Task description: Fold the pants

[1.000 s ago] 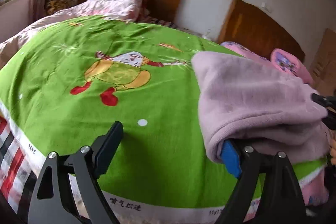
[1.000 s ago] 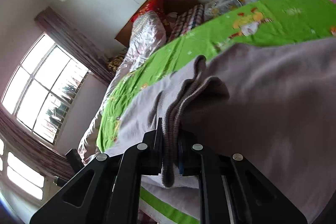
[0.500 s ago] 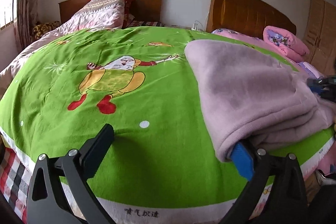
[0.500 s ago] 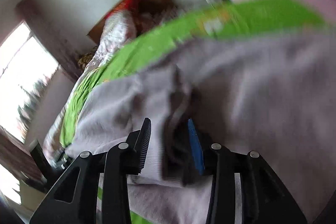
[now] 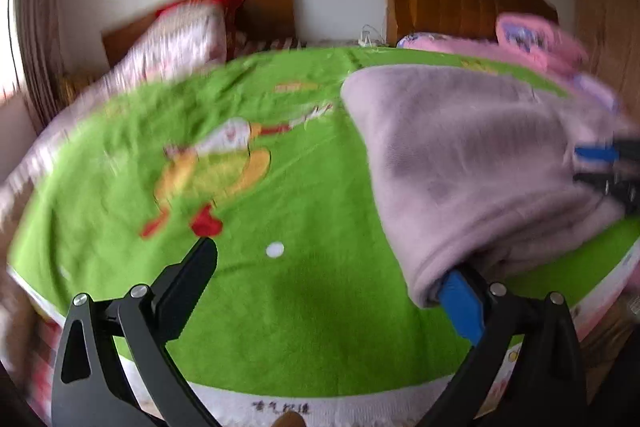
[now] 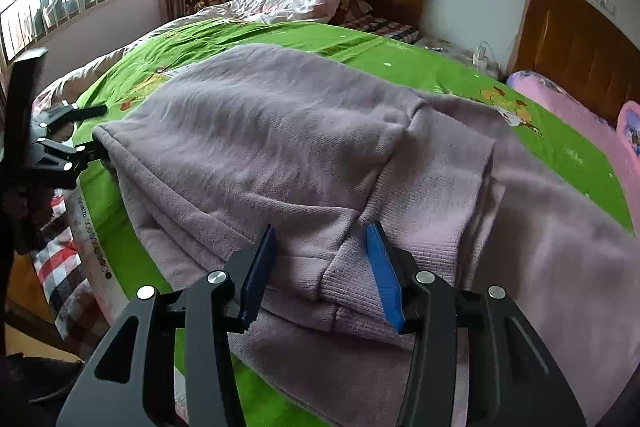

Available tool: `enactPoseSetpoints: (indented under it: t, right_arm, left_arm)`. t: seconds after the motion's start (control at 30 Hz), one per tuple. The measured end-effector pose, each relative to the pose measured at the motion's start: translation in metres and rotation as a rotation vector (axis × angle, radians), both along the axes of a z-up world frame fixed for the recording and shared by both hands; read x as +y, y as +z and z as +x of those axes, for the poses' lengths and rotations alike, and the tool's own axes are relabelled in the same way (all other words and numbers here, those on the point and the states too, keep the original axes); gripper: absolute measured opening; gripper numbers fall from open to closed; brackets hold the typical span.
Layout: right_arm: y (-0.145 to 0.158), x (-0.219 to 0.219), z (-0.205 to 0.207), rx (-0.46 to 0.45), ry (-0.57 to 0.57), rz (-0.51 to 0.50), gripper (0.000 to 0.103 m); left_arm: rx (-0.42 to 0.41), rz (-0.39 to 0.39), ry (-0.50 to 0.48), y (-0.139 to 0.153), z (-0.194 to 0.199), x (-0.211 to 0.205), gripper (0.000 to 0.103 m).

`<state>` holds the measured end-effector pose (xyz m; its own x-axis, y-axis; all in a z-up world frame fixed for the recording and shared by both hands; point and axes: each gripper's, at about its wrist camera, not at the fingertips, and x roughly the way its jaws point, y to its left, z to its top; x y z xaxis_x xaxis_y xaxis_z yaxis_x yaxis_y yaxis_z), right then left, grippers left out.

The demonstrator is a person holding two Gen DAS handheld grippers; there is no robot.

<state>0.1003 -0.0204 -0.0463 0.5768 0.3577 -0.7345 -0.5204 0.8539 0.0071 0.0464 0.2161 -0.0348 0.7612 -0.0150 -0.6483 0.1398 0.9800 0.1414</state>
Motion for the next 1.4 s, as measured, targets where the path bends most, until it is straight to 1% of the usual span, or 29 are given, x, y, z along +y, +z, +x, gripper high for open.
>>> enactPoseSetpoints:
  t: [0.03, 0.07, 0.13, 0.17, 0.2, 0.23, 0.27, 0.3, 0.33, 0.37, 0.4, 0.5, 0.53, 0.6, 0.67, 0.7, 0.8, 0.83, 0.93, 0.97, 1.0, 1.03, 1.07, 1.1, 1.2, 1.27, 1.3, 1.33, 1.4]
  right_arm:
    - [0.0, 0.001, -0.001, -0.008, -0.003, -0.007, 0.047]
    - [0.0, 0.002, -0.001, -0.012, -0.005, -0.012, 0.047]
    - [0.0, 0.001, -0.003, -0.011, -0.006, -0.011, 0.047]
    - [0.003, -0.004, -0.002, -0.009, -0.005, -0.006, 0.047]
    - [0.004, -0.003, -0.003, -0.008, -0.004, -0.004, 0.047]
    - [0.003, -0.001, -0.001, -0.009, -0.004, -0.003, 0.047]
    - [0.002, 0.001, 0.002, -0.01, -0.006, -0.005, 0.047]
    - [0.001, 0.002, 0.003, -0.012, -0.007, -0.007, 0.047]
    - [0.001, 0.003, 0.003, -0.014, -0.008, -0.008, 0.047]
    - [0.001, 0.003, 0.002, -0.016, -0.008, -0.008, 0.048]
    - [0.002, 0.003, 0.002, -0.017, -0.008, -0.008, 0.048]
    - [0.002, 0.002, 0.002, -0.017, -0.008, 0.0, 0.048]
    - [0.002, 0.002, 0.002, -0.018, -0.008, 0.002, 0.048]
    - [0.002, 0.002, 0.001, -0.019, -0.008, 0.003, 0.048]
    - [0.002, 0.001, 0.002, -0.017, -0.006, 0.008, 0.048]
    - [0.002, 0.0, 0.002, -0.016, -0.005, 0.011, 0.048]
    - [0.002, -0.001, 0.001, -0.014, -0.003, 0.02, 0.048]
    - [0.002, -0.001, 0.002, -0.012, -0.002, 0.024, 0.048]
    - [0.003, -0.004, 0.003, 0.0, 0.003, 0.041, 0.048]
    - [0.004, -0.006, 0.004, 0.012, 0.006, 0.052, 0.049]
    - [0.006, -0.008, 0.005, 0.032, 0.011, 0.068, 0.056]
    - [0.011, -0.013, 0.008, 0.08, 0.026, 0.108, 0.062]
    - [0.016, -0.016, 0.011, 0.114, 0.035, 0.142, 0.072]
    - [0.024, -0.019, 0.014, 0.123, 0.036, 0.169, 0.073]
    - [0.063, -0.022, 0.029, 0.046, 0.042, 0.236, 0.074]
    - [0.08, -0.012, 0.052, 0.065, 0.074, 0.305, 0.076]
    - [0.082, -0.005, 0.065, 0.09, 0.097, 0.332, 0.077]
    - [0.08, 0.005, 0.083, 0.151, 0.123, 0.367, 0.077]
    - [0.063, 0.023, 0.117, 0.311, 0.149, 0.447, 0.077]
  left_arm:
    - [-0.025, 0.071, -0.024, 0.002, -0.006, -0.007, 0.101]
    - [-0.033, 0.105, -0.062, 0.003, -0.011, -0.011, 0.101]
    - [-0.032, 0.121, -0.138, 0.005, -0.021, -0.006, 0.101]
    - [-0.025, 0.105, -0.158, 0.006, -0.025, 0.002, 0.101]
    - [-0.016, 0.073, -0.168, 0.008, -0.028, 0.011, 0.101]
    - [-0.011, 0.003, -0.169, 0.013, -0.032, 0.027, 0.101]
    - [-0.028, -0.059, -0.13, 0.022, -0.036, 0.043, 0.101]
    - [-0.051, -0.092, -0.084, 0.029, -0.038, 0.05, 0.101]
    - [-0.08, -0.155, -0.02, 0.041, -0.039, 0.059, 0.101]
    - [-0.089, -0.202, 0.008, 0.05, -0.037, 0.059, 0.101]
    - [-0.096, -0.217, 0.05, 0.06, -0.03, 0.052, 0.101]
    - [-0.101, -0.097, 0.157, 0.068, -0.005, 0.014, 0.101]
    - [-0.084, -0.06, 0.157, 0.066, 0.008, -0.005, 0.101]
    - [-0.075, -0.025, 0.11, 0.059, 0.025, -0.041, 0.101]
    - [-0.047, 0.007, 0.081, 0.048, 0.035, -0.063, 0.101]
    - [-0.032, 0.024, 0.075, 0.042, 0.038, -0.07, 0.101]
    - [0.028, 0.134, 0.08, 0.014, 0.041, -0.085, 0.101]
    - [0.04, 0.143, 0.082, 0.005, 0.038, -0.082, 0.102]
    - [0.041, 0.09, 0.085, -0.001, 0.03, -0.069, 0.102]
    - [0.037, 0.088, 0.08, -0.003, 0.03, -0.067, 0.102]
    - [0.034, 0.091, 0.077, -0.004, 0.03, -0.066, 0.102]
    - [0.031, 0.093, 0.079, -0.005, 0.031, -0.066, 0.102]
    - [0.028, 0.099, 0.081, -0.006, 0.032, -0.066, 0.102]
    - [0.025, 0.105, 0.082, -0.006, 0.032, -0.066, 0.102]
    - [0.014, 0.089, 0.085, -0.008, 0.029, -0.066, 0.102]
    - [0.013, 0.073, 0.091, -0.008, 0.026, -0.066, 0.102]
    - [0.015, 0.068, 0.094, -0.009, 0.026, -0.066, 0.102]
    - [0.016, 0.07, 0.095, -0.008, 0.025, -0.068, 0.102]
    - [0.019, 0.082, 0.094, -0.008, 0.026, -0.069, 0.102]
